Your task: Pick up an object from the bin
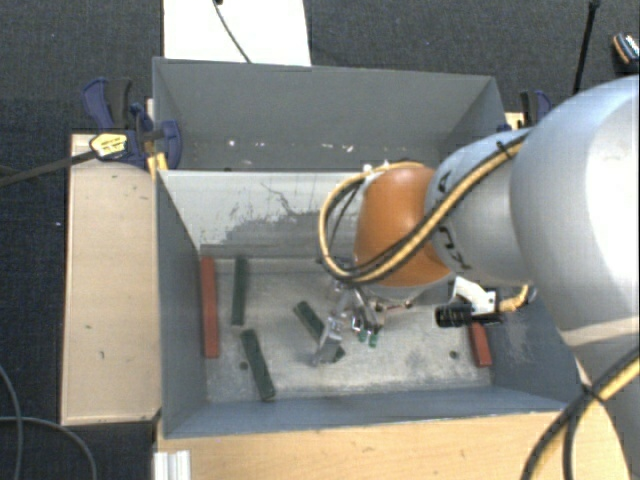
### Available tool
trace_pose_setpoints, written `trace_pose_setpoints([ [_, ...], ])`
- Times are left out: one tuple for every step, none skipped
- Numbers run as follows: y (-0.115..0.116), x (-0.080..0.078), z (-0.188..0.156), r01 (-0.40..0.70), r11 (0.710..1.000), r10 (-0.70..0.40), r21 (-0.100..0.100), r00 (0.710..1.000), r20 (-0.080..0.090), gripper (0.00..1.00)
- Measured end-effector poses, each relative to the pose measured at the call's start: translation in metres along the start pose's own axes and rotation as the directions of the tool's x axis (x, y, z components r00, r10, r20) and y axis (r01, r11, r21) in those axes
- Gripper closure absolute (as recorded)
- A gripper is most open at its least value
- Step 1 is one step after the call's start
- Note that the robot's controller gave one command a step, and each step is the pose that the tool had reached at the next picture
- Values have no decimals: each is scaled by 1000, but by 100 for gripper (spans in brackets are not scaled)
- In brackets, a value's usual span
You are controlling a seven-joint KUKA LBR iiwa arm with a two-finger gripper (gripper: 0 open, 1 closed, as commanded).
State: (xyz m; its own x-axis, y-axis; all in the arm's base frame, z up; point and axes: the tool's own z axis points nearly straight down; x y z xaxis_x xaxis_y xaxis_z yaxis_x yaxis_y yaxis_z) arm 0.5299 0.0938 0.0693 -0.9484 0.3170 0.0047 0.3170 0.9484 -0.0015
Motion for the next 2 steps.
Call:
trace_pose_setpoints([
  [0,0,-1,-4,1000,4,-1,1000,1,100],
  [-1,-15,-170,-28,1000,28,-6,1000,13,100],
])
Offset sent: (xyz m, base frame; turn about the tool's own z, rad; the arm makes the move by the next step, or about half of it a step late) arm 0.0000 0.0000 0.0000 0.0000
